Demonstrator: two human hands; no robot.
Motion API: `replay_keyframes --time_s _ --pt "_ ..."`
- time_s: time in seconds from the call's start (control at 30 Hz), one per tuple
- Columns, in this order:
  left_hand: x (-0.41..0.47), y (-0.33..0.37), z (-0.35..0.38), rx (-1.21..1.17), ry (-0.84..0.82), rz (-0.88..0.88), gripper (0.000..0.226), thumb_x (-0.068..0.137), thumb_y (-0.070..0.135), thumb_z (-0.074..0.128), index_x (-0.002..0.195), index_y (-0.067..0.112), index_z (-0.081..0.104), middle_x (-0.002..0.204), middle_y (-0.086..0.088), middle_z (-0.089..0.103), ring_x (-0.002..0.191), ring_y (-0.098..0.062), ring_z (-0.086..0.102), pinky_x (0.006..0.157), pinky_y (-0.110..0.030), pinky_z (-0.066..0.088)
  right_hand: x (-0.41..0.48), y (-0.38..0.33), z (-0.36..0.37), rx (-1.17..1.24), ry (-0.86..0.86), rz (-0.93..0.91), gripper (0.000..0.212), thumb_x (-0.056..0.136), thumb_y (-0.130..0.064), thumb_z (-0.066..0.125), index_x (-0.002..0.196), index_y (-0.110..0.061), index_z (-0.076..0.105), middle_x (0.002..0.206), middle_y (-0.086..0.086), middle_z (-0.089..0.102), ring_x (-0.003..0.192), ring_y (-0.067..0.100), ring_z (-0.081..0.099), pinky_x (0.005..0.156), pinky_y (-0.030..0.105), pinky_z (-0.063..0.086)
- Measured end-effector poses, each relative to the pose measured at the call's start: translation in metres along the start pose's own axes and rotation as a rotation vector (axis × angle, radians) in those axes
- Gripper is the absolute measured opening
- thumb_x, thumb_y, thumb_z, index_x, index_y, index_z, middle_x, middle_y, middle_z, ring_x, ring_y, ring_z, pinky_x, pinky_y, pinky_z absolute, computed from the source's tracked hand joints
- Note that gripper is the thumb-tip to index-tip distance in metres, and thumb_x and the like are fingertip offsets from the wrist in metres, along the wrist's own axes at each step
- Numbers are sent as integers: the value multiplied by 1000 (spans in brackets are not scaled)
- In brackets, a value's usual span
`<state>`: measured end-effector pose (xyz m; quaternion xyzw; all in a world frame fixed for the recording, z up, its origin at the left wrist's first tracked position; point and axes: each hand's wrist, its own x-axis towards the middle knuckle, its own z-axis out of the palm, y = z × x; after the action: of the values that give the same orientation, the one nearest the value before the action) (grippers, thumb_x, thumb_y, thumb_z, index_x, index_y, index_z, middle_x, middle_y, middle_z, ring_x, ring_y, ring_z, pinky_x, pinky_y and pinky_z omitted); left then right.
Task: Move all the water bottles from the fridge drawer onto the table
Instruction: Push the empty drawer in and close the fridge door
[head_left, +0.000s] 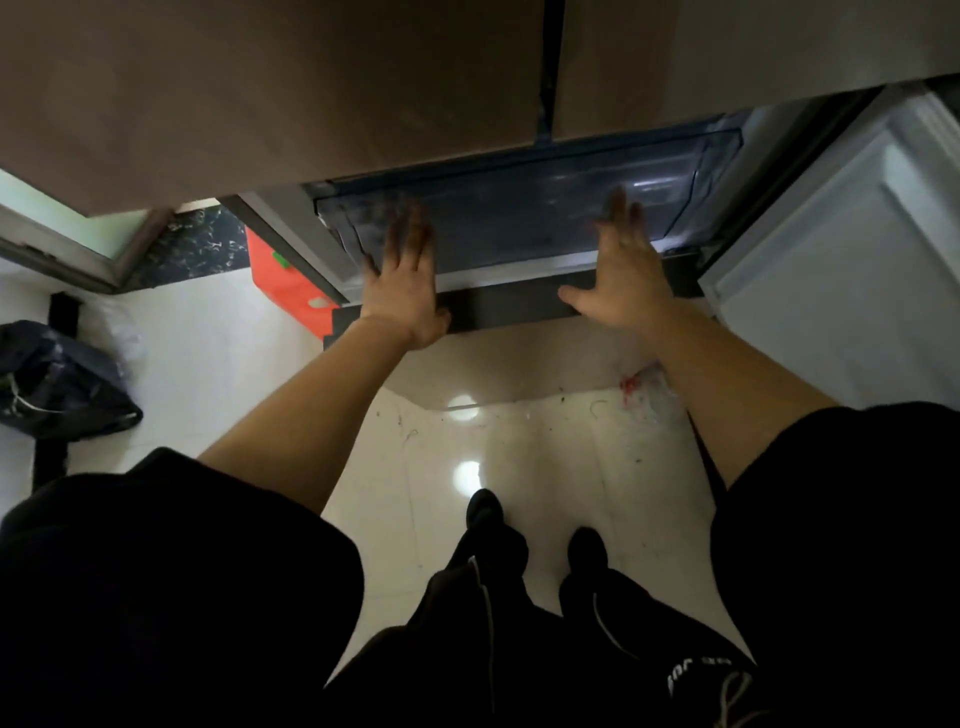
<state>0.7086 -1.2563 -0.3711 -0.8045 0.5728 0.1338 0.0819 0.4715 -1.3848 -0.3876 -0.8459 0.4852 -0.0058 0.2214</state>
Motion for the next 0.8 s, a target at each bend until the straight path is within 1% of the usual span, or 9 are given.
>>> replay_keyframes --time_s 0.13,0.2,0.37,0.47,0.53,0.6,0.67,0.73,0.8 --pt "12 -4 -9 -12 -26 12 112 84 38 68 157 17 -14 163 -4 -26 149 -30 -24 119 -63 3 12 -1 -6 -100 -5 -10 59 83 -36 73 134 -15 53 165 6 -18 153 33 -7 119 55 23" --pt "18 -7 -14 0 -21 19 111 83 39 67 157 17 -12 163 -3 -24 150 -30 -23 120 -62 3 17 -3 -11 -105 -12 -15 46 87 -33 70 127 -14 59 165 6 -17 153 33 -7 119 55 23" --pt "26 -17 -22 47 -31 52 105 85 40 67 159 17 -4 166 -3 -13 152 -28 -14 120 -60 6 26 -4 -22 -126 -41 9 36 94 -28 61 126 -13 60 166 5 -13 153 33 -4 121 53 19" --pt "23 -14 -26 14 22 73 98 87 40 65 159 17 4 167 -6 -3 153 -31 -4 121 -58 11 18 -5 -25 -87 7 4 45 92 -19 59 137 -16 53 167 7 7 153 33 7 120 52 24" --pt "17 -7 -29 -3 98 63 90 90 43 61 158 16 9 166 -12 2 152 -36 2 121 -58 10 4 -10 -23 -52 50 9 53 91 -13 55 143 -15 47 163 11 21 151 34 15 119 50 26" --pt "10 2 -30 13 195 43 86 92 46 54 158 16 9 166 -15 -1 152 -38 -3 121 -58 -1 -20 -11 -20 21 155 25 54 92 -12 51 145 -10 44 160 17 28 149 36 21 119 51 26" --pt "1 13 -25 -1 245 29 82 95 50 45 159 15 7 166 -16 -4 151 -39 -7 119 -58 -6 -52 -9 -20 92 321 28 50 94 -15 48 144 -8 45 156 19 35 147 36 28 118 53 28" --pt "-11 31 -19 -44 270 89 75 97 49 41 158 12 14 164 -21 5 150 -44 -4 119 -64 0 -88 -2 -32 104 467 46 47 98 -18 48 144 -10 45 157 16 35 148 32 26 120 50 26" --pt "-20 61 -20 -84 283 182 69 99 45 40 155 10 22 160 -25 18 148 -47 6 116 -67 7 -125 11 -54 50 613 47 45 99 -18 50 143 -10 45 157 14 35 149 30 25 120 48 25"
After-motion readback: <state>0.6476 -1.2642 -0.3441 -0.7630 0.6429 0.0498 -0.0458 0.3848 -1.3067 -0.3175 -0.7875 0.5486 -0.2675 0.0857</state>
